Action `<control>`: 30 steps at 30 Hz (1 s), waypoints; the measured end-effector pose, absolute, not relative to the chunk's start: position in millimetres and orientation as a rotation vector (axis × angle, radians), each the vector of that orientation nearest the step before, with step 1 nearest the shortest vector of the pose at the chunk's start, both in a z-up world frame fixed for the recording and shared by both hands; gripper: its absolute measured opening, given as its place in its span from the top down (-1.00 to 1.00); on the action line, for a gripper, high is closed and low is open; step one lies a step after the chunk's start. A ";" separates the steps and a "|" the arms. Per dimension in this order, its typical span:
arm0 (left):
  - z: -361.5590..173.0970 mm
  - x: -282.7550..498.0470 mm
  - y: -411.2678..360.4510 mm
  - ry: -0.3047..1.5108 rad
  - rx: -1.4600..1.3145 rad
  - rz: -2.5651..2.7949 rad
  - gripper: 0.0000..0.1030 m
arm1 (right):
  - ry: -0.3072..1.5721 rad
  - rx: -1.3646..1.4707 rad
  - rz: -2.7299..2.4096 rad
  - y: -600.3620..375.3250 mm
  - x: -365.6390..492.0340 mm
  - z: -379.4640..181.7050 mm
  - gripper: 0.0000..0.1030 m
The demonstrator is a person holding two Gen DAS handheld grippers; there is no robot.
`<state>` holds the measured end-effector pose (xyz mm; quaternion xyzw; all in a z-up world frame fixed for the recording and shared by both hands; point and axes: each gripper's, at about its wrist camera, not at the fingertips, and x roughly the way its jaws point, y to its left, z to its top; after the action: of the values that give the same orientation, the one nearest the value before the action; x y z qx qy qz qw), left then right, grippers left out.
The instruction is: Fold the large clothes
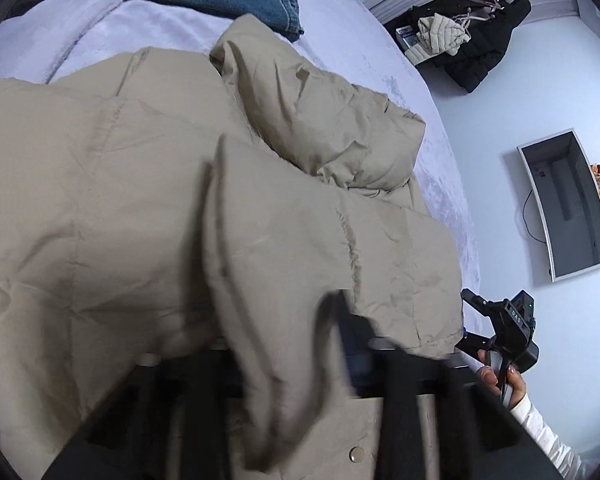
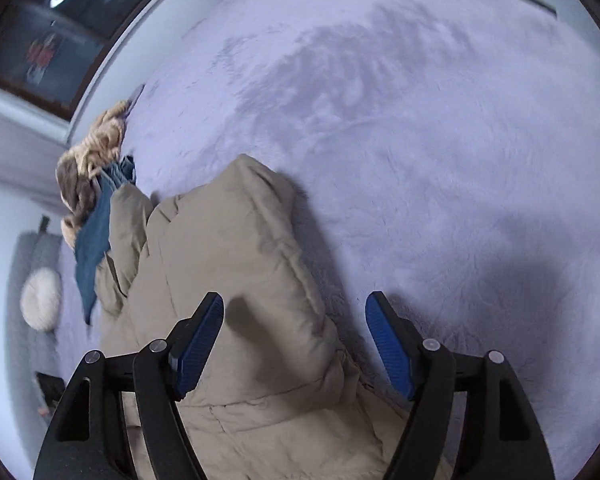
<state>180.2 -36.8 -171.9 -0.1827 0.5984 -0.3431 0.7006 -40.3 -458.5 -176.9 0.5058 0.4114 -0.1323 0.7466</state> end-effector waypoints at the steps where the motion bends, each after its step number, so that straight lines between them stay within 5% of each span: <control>1: -169.1 179.0 -37.0 1.314 -0.408 -0.751 0.82 | 0.898 1.196 -0.239 -460.4 -38.1 -189.1 -0.47; 2: -161.3 177.1 -34.4 1.271 -0.402 -0.732 0.82 | 0.899 1.248 -0.206 -458.2 -35.2 -196.7 -0.37; 4: -147.8 174.9 -23.3 1.204 -0.410 -0.701 0.82 | 0.898 1.246 -0.144 -449.4 -26.1 -195.2 0.44; 6: -144.2 175.5 -14.2 1.184 -0.397 -0.669 0.82 | 0.890 1.184 -0.095 -445.8 -17.6 -182.5 0.68; 16: -181.9 162.2 -28.0 1.229 -0.232 -0.582 0.72 | 1.051 0.819 -0.191 -440.8 15.1 -194.7 0.72; 18: -173.0 161.6 -26.5 1.213 -0.177 -0.537 0.52 | 1.042 0.826 -0.211 -444.4 9.9 -192.3 0.68; 20: -159.5 159.5 -17.5 1.164 -0.111 -0.453 -0.13 | 1.042 0.810 -0.251 -445.8 3.6 -184.5 0.57; 21: -152.4 157.6 -10.7 1.134 -0.089 -0.411 -0.23 | 1.046 0.785 -0.287 -446.8 -1.1 -178.5 0.38; 24: -134.4 158.2 11.8 1.083 -0.090 -0.368 -0.19 | 1.007 0.717 -0.349 -449.0 -13.0 -154.1 0.31; 26: -122.3 159.3 17.8 1.060 -0.101 -0.399 0.24 | 0.962 0.671 -0.348 -447.5 -18.5 -134.1 0.31; 30: -111.0 161.7 -4.9 1.043 -0.096 -0.537 0.28 | 0.937 0.598 -0.273 -430.8 -5.5 -112.8 0.57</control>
<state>161.7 -4.9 -111.0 -0.0453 0.4918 -0.2531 0.8319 -5.5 -430.8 -112.8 0.2829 0.4431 -0.1290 0.8408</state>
